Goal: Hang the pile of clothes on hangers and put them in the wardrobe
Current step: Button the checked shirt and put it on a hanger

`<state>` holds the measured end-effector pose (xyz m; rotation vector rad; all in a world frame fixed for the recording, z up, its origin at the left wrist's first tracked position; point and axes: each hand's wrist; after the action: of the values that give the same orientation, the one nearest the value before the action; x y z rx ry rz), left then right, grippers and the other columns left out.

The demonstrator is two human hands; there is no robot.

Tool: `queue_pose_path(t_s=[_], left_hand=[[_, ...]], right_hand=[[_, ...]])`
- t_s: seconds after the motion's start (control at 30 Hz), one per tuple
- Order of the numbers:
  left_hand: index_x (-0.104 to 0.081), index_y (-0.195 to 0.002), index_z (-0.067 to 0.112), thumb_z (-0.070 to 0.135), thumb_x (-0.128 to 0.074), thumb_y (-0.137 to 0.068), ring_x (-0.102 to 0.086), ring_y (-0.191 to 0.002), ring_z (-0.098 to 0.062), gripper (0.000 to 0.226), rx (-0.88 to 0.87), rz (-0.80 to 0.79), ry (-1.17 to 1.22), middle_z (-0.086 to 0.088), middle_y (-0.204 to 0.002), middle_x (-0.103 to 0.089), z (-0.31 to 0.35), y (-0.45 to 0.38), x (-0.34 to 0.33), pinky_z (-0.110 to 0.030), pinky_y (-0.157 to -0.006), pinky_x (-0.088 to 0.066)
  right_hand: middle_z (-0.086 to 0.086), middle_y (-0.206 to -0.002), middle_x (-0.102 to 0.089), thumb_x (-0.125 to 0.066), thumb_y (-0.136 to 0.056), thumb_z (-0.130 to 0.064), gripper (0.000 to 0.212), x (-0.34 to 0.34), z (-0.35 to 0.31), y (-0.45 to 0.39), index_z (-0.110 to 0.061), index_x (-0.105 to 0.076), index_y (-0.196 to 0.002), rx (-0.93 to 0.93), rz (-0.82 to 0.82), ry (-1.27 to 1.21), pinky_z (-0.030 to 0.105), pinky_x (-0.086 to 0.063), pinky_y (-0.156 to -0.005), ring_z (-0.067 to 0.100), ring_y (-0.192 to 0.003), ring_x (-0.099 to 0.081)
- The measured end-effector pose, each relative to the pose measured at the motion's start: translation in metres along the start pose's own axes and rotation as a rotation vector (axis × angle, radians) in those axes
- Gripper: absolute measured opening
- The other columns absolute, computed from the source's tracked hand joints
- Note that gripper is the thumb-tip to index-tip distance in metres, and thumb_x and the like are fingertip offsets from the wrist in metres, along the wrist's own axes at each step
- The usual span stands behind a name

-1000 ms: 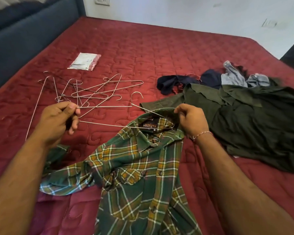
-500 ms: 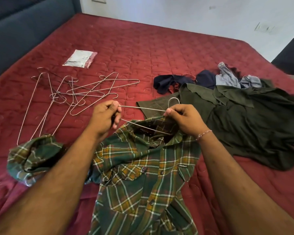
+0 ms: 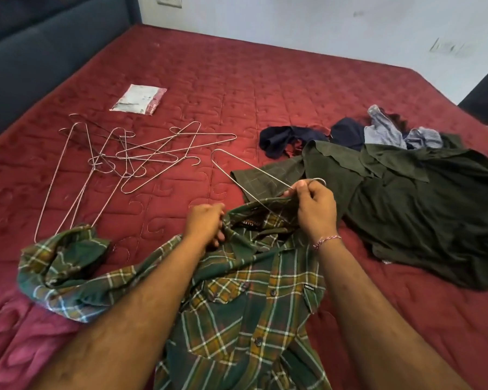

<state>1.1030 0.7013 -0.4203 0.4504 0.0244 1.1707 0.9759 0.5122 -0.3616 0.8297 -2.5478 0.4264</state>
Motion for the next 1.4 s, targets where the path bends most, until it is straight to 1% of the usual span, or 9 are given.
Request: queue_pose_path(t_s=[0.1, 0.3, 0.37, 0.5, 0.7, 0.83, 0.93, 1.13, 1.4], left_hand=[[-0.068, -0.089, 0.022, 0.047, -0.067, -0.095, -0.065, -0.069, -0.015, 0.025, -0.248, 0.005, -0.544, 0.004, -0.08, -0.07, 0.0, 0.003, -0.012, -0.03, -0.063, -0.048], [-0.074, -0.111, 0.021, 0.032, -0.073, -0.094, -0.06, -0.092, -0.016, 0.02, -0.521, 0.007, -0.603, 0.005, -0.098, -0.063, -0.009, 0.013, -0.012, -0.03, -0.079, -0.044], [-0.078, -0.101, 0.018, 0.017, -0.071, -0.095, -0.064, -0.085, -0.018, 0.009, -0.399, 0.069, -0.364, 0.004, -0.09, -0.07, -0.004, 0.013, -0.008, -0.029, -0.075, -0.049], [-0.073, -0.082, 0.012, 0.001, -0.069, -0.093, -0.066, -0.054, -0.016, 0.016, 0.022, -0.048, 0.481, -0.004, -0.065, -0.072, 0.031, 0.015, 0.011, -0.025, -0.051, -0.054], [-0.071, -0.074, 0.003, -0.009, -0.063, -0.09, -0.067, -0.052, -0.022, 0.022, 0.077, -0.241, 0.47, -0.013, -0.063, -0.069, 0.054, 0.009, 0.05, -0.033, -0.053, -0.06], [-0.069, -0.084, 0.002, -0.006, -0.05, -0.091, -0.064, -0.06, -0.02, 0.022, 0.146, -0.349, 0.507, -0.01, -0.069, -0.063, 0.07, -0.002, 0.068, -0.031, -0.058, -0.061], [-0.067, -0.08, 0.009, -0.008, -0.046, -0.085, -0.056, -0.062, -0.019, 0.028, 0.023, -0.275, 0.328, -0.005, -0.068, -0.057, 0.082, -0.006, 0.07, -0.029, -0.056, -0.053], [-0.071, -0.079, 0.019, -0.006, -0.061, -0.081, -0.059, -0.075, -0.006, 0.027, -0.544, -0.019, -0.392, 0.009, -0.08, -0.067, 0.097, -0.004, 0.07, -0.024, -0.071, -0.047], [-0.074, -0.096, 0.011, -0.017, -0.06, -0.088, -0.075, -0.096, -0.026, 0.033, -0.421, -0.178, -0.224, -0.012, -0.099, -0.078, 0.07, -0.01, 0.084, -0.037, -0.086, -0.059]], right_hand=[[-0.014, -0.087, -0.077, -0.044, -0.091, -0.062, 0.033, 0.002, 0.003, 0.003, -0.043, -0.071, -0.084, 0.048, -0.041, -0.012, 0.055, -0.054, -0.09, 0.015, -0.089, -0.072], [-0.014, -0.091, -0.077, -0.05, -0.096, -0.053, 0.026, 0.005, 0.001, 0.006, -0.045, -0.071, -0.083, 0.088, -0.036, -0.013, 0.049, -0.056, -0.089, 0.01, -0.092, -0.072], [-0.015, -0.088, -0.075, -0.055, -0.101, -0.042, 0.027, 0.007, 0.001, 0.009, -0.037, -0.071, -0.08, 0.115, -0.059, 0.031, 0.037, -0.055, -0.086, 0.0, -0.088, -0.068], [-0.012, -0.099, -0.075, -0.06, -0.104, -0.031, 0.026, 0.01, 0.007, 0.02, -0.017, -0.076, -0.089, 0.245, -0.122, 0.132, 0.022, -0.052, -0.084, 0.0, -0.093, -0.067], [-0.018, -0.102, -0.072, -0.062, -0.103, -0.024, 0.022, 0.011, 0.007, 0.034, -0.018, -0.073, -0.085, 0.312, -0.084, 0.21, 0.033, -0.055, -0.084, 0.014, -0.095, -0.07], [-0.005, -0.093, -0.077, -0.052, -0.099, -0.047, 0.041, 0.011, 0.005, 0.045, -0.014, -0.073, -0.084, 0.278, -0.026, 0.264, 0.045, -0.056, -0.074, 0.026, -0.081, -0.07], [0.0, -0.091, -0.078, -0.054, -0.101, -0.044, 0.038, 0.008, 0.003, 0.057, -0.015, -0.074, -0.087, 0.293, 0.008, 0.358, 0.041, -0.056, -0.069, 0.029, -0.077, -0.069], [0.006, -0.083, -0.074, -0.055, -0.101, -0.046, 0.029, 0.006, -0.01, 0.055, -0.022, -0.07, -0.091, 0.182, 0.009, 0.444, 0.042, -0.055, -0.065, 0.035, -0.078, -0.069], [0.01, -0.08, -0.071, -0.054, -0.102, -0.045, 0.032, -0.001, -0.019, 0.073, -0.02, -0.068, -0.089, 0.096, 0.085, 0.498, 0.044, -0.055, -0.071, 0.04, -0.079, -0.067]])
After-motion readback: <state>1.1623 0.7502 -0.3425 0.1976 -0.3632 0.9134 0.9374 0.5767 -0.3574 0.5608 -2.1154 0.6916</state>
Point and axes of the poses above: each hand's wrist, its own y-axis away from the middle knuckle, its own x-axis out of the back of the hand, z = x × y
